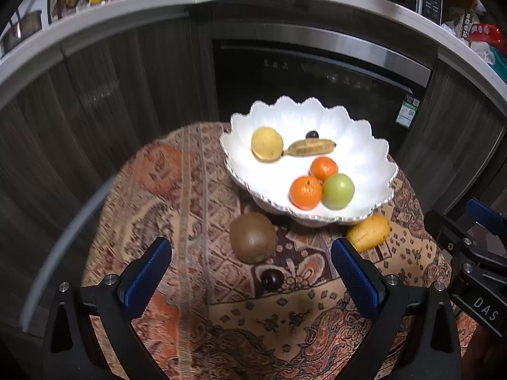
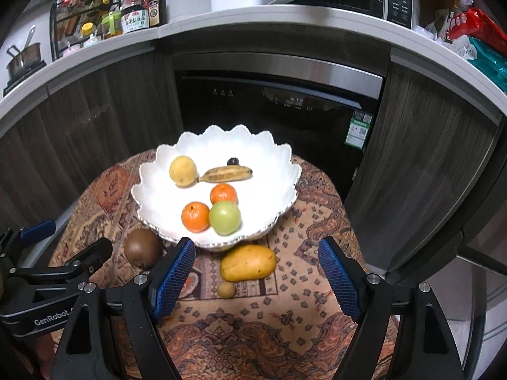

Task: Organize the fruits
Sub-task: 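Withdraw both tools and move them toward the dark plum and small round fruit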

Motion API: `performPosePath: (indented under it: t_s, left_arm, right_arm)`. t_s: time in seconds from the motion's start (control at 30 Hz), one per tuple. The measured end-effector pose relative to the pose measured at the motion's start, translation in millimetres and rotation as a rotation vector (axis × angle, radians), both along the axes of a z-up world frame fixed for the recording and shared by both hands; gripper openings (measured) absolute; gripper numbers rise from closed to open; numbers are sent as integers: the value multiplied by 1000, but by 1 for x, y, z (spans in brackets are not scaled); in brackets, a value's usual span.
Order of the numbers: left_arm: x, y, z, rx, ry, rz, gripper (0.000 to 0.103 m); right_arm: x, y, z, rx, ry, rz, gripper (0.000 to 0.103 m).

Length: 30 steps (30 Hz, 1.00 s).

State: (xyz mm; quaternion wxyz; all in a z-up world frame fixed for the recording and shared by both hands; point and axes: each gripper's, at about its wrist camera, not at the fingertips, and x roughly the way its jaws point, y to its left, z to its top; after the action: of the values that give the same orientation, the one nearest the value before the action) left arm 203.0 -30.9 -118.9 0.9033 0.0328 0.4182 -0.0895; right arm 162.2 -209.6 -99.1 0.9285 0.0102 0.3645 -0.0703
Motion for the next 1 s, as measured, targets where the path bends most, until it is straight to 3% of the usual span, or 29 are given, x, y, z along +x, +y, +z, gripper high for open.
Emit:
performPosePath:
  t_s: [0.63, 0.87, 0.93, 1.0]
  left_arm:
    - [7, -3, -78, 22, 58, 6, 100]
    - [14, -8, -99, 24, 88, -6, 78]
    - [16, -8, -103, 22, 91, -4, 77]
    - [17, -9, -106, 23, 89, -6, 70]
  right_arm:
    - [9, -1, -75, 12, 67, 0, 80]
    - [16, -2, -90, 12, 83, -5, 79]
    - [18, -2, -94, 3, 88, 2, 76]
    - [20, -2, -98, 5, 96, 4, 72]
